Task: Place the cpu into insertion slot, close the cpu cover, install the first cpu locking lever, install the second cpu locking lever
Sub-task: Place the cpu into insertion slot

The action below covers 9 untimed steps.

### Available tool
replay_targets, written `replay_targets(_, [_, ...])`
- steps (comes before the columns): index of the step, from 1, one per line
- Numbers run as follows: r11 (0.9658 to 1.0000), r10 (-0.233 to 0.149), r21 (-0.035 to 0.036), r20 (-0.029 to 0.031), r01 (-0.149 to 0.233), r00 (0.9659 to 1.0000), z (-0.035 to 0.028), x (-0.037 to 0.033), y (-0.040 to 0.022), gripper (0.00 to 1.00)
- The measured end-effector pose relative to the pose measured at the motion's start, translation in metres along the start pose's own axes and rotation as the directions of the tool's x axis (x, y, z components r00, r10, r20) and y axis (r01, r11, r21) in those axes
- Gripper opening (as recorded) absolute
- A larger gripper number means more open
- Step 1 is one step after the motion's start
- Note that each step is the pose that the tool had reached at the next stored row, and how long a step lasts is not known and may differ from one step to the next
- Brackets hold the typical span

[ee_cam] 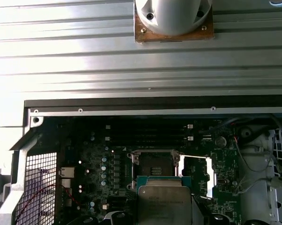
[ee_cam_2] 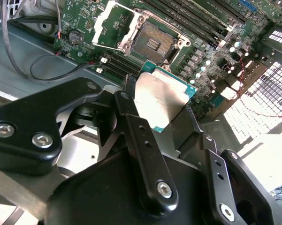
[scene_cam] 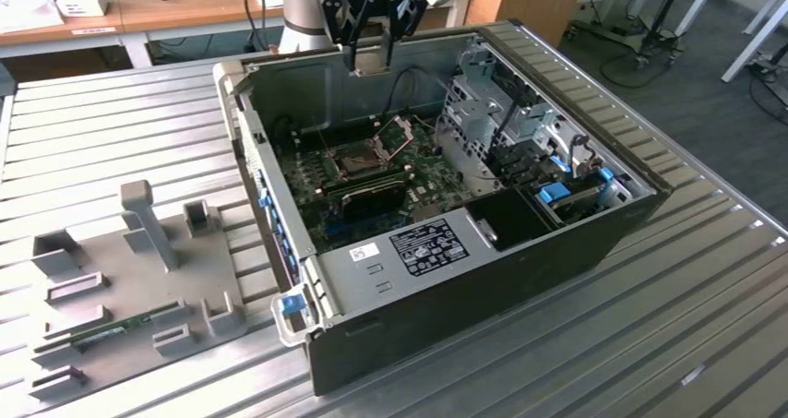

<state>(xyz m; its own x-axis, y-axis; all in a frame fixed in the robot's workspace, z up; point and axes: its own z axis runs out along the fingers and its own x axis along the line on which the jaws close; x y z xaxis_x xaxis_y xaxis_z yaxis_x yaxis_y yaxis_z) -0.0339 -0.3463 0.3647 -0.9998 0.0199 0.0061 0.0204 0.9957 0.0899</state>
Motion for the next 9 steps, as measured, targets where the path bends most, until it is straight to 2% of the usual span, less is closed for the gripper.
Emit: replay_targets(9, [1.0000,0.000,0.0001,-0.0001,0.000,1.0000,0.0030,0.0000,-0.0003,0.54])
